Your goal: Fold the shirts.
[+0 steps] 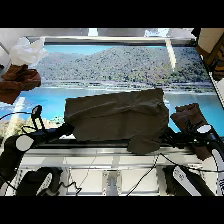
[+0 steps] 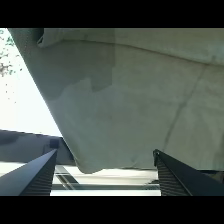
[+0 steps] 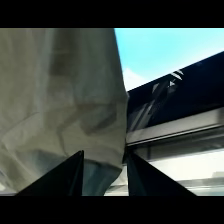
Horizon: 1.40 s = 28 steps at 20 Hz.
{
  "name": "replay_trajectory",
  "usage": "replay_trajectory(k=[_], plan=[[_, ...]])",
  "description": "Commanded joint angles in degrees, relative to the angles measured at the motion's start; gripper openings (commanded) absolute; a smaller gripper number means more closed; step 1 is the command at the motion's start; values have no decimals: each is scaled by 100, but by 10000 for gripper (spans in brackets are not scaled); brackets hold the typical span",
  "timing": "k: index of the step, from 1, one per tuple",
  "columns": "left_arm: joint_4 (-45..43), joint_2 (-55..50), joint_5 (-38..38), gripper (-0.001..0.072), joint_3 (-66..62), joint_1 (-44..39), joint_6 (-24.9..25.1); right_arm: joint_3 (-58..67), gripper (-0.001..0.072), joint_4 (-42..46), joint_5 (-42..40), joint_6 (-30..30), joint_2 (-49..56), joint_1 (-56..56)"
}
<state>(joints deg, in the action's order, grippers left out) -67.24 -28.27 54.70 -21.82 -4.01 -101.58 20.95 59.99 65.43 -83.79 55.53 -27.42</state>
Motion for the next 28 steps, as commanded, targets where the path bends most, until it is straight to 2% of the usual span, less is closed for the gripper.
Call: replay_trajectory(k=[1,5,7,8,9,10,14,15,20,25,28], plan=[[0,4,-2,690,2,0,-4,-4,307,-55,87,24,26,0],[0,4,-31,690,2,0,-4,-7,306,-116,-48,22,33,0],[4,4,-92,690,2,0,-4,-92,305,-442,-192,50,85,0],[20,4,-116,690,2,0,-4,-190,273,-686,-275,190,107,0],[44,4,-118,690,2,0,-2,-317,182,-925,-343,352,109,0],[50,4,-109,690,2,0,-2,-417,138,-1045,-374,472,109,0],[81,4,-109,691,2,0,-2,-413,134,-1069,-354,717,105,-2],[83,4,-109,690,2,0,-2,-348,35,-1115,-354,894,103,0],[92,4,-92,688,4,0,-114,417,32,-1360,109,1029,-107,-7],[-568,-31,-59,690,22,0,-960,1073,32,-962,601,852,-367,-13],[-79,-382,199,690,321,0,-951,1097,32,-935,632,857,-396,-13]])
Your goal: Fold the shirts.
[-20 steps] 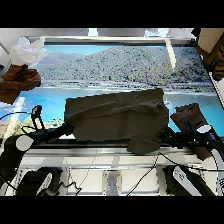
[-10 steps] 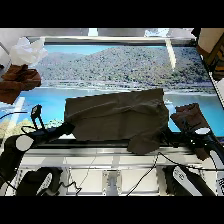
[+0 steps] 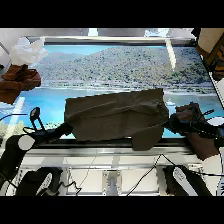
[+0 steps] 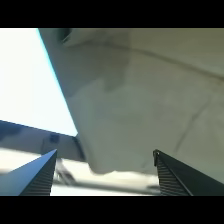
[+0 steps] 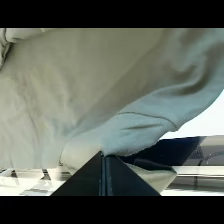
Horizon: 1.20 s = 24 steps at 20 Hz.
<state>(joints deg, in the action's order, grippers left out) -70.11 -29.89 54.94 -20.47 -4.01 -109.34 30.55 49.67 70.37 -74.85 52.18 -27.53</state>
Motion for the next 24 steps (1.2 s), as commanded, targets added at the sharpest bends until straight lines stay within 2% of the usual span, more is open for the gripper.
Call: replay_trajectory(k=[1,4,9,10,11,13,14,19,24], plan=[[527,-354,98,690,358,0,-33,138,32,94,133,-35,-61,-2],[1215,-688,-435,690,721,0,426,138,32,94,138,-35,-61,0],[1355,-1091,-1231,688,743,0,546,138,32,87,142,-33,-61,0],[1434,-1187,-1390,648,743,2,546,138,32,87,155,-33,-61,-2],[1475,-1279,-1499,488,743,0,551,138,32,90,173,-33,-61,-2],[1482,-1379,-1637,108,743,0,577,138,32,87,208,-33,-61,0],[1484,-1379,-1674,14,743,2,590,138,32,87,229,-33,-61,0],[1784,-1355,-1679,11,699,0,597,138,32,72,415,-35,-212,-2],[2769,-990,-1718,10,-343,0,1759,140,32,-372,640,-33,-881,-2]])
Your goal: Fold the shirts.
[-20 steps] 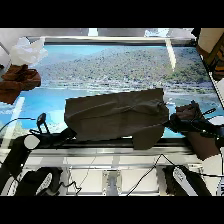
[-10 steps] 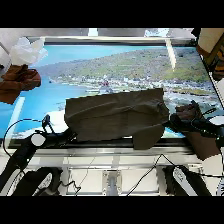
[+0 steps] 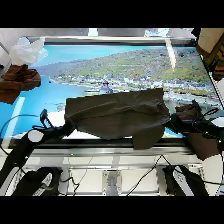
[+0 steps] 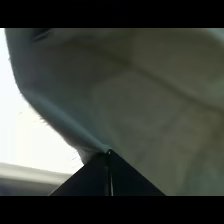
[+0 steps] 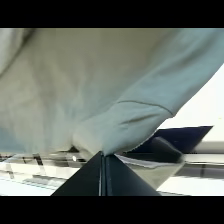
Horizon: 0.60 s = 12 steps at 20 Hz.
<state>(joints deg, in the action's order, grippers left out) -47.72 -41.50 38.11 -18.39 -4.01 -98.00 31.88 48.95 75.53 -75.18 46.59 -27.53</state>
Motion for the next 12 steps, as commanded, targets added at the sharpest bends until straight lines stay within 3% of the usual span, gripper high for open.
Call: replay_trajectory(k=[1,6,12], plan=[[527,212,-26,10,-879,0,713,42,31,-439,111,-2,-457,-2],[345,221,306,10,-2234,0,1121,911,31,-393,118,-4,-713,-2],[-402,221,2273,10,-2365,0,935,1521,32,-210,754,-153,-730,-2]])
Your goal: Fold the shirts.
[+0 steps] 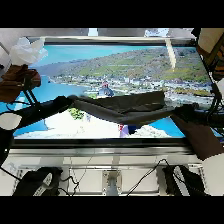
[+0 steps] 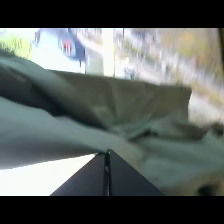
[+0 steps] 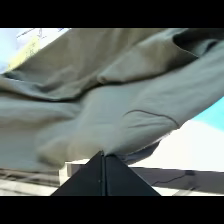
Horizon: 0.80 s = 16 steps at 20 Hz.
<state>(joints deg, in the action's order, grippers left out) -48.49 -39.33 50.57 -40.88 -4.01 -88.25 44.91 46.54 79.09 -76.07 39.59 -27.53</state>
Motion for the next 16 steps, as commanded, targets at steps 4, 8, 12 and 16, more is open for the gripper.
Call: replay_trajectory(k=[4,8,12,16], plan=[[-516,7,2138,10,-116,0,-42,214,31,13,538,-63,-162,0],[-1443,4,1753,9,-116,0,-337,214,30,-7,-57,-63,-160,0],[-2109,-83,1228,8,-116,0,-662,214,30,-210,-680,-33,297,2],[-2072,-684,1303,8,-116,0,-533,214,30,-422,-975,210,1147,13]])
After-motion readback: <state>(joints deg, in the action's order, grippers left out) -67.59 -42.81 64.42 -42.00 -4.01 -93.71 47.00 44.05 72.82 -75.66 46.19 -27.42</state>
